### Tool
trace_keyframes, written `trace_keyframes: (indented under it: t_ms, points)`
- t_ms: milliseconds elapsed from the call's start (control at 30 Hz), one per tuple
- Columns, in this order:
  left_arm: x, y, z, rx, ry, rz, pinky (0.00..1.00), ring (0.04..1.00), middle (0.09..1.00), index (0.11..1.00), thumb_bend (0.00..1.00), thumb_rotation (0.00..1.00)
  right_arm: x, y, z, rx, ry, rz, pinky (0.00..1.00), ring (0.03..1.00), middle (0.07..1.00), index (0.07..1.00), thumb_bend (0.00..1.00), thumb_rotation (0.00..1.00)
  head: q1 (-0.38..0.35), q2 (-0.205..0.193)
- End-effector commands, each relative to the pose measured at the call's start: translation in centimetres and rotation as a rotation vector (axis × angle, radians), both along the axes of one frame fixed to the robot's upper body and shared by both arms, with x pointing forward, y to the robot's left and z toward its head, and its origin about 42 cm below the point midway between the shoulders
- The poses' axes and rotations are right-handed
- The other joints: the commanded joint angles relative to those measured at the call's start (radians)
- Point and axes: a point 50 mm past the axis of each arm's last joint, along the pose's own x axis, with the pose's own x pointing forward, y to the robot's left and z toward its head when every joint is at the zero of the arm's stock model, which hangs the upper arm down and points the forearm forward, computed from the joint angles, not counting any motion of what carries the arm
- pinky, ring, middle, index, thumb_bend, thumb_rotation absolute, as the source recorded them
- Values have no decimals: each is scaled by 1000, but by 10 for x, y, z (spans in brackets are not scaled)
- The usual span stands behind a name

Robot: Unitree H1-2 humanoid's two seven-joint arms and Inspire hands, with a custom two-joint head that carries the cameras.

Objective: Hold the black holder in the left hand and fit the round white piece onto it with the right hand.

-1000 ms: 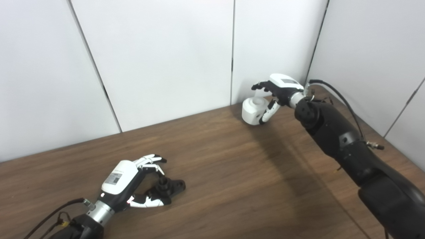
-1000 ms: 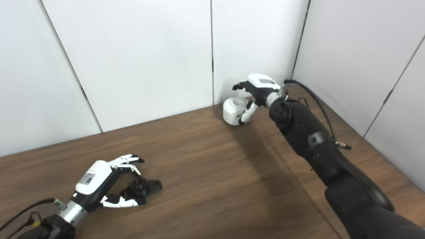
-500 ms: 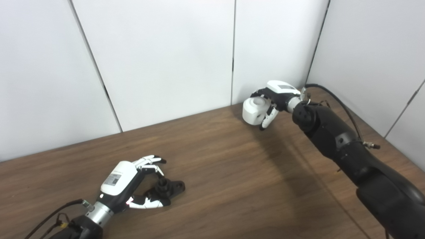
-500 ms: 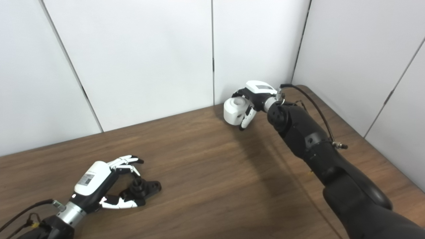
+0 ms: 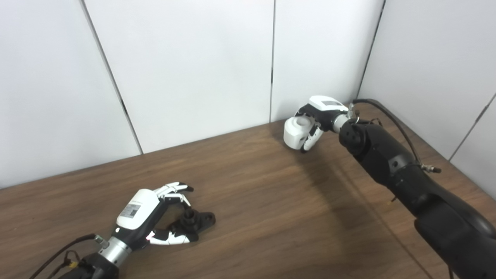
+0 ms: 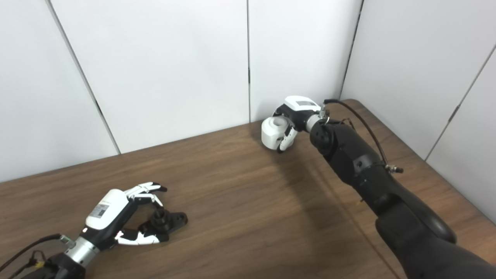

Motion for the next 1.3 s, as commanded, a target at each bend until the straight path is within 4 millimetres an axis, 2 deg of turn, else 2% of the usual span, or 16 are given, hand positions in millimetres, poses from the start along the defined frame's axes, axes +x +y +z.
trace_keyframes:
  t_ms: [0, 133, 700, 967, 1267]
  points:
    - [-48, 39, -61, 222, 196, -16, 716, 864, 821, 488, 523, 73, 7, 1, 35, -2, -136, 39, 682, 798, 796, 501, 549, 139, -1, 1]
    - [-48, 40, -61, 221, 201, -17, 724, 867, 825, 488, 523, 72, 6, 0, 37, 1, -161, 51, 683, 782, 767, 485, 519, 135, 0, 3]
    - [-46, 39, -60, 228, 193, -16, 705, 860, 821, 488, 523, 73, 1, -1, 50, -3, -196, 71, 688, 770, 737, 484, 520, 132, 2, 8]
    - [-42, 35, -59, 229, 191, -18, 710, 862, 819, 488, 523, 72, -5, 1, 72, -22, -204, 110, 683, 760, 731, 483, 523, 132, 22, 15]
    - [-38, 27, -58, 222, 193, -17, 709, 864, 819, 489, 523, 71, -23, 16, 92, -20, -197, 173, 721, 781, 744, 483, 523, 133, 61, 24]
